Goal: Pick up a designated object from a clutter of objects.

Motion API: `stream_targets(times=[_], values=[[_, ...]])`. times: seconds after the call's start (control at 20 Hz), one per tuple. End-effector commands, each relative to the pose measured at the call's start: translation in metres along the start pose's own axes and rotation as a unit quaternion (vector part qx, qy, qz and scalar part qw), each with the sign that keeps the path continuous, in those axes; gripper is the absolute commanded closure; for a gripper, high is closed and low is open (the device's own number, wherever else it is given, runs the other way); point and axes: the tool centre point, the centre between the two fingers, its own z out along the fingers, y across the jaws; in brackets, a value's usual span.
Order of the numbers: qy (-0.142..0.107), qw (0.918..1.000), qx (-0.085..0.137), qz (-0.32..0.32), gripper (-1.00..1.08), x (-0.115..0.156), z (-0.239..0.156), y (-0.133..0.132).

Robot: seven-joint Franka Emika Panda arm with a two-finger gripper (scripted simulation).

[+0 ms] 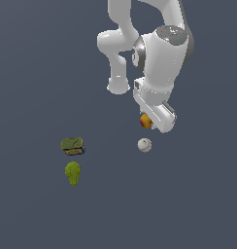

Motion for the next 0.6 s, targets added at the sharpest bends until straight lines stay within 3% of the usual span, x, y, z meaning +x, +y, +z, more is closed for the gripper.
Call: stream_targets(times=[0.0,0.55], values=[[0.000,1.0000,0.000,0.000,1.08,0.010,-0.023,0.013],[0.002,1.0000,0.000,0.000,1.08,0.049,-0.113,0.062]])
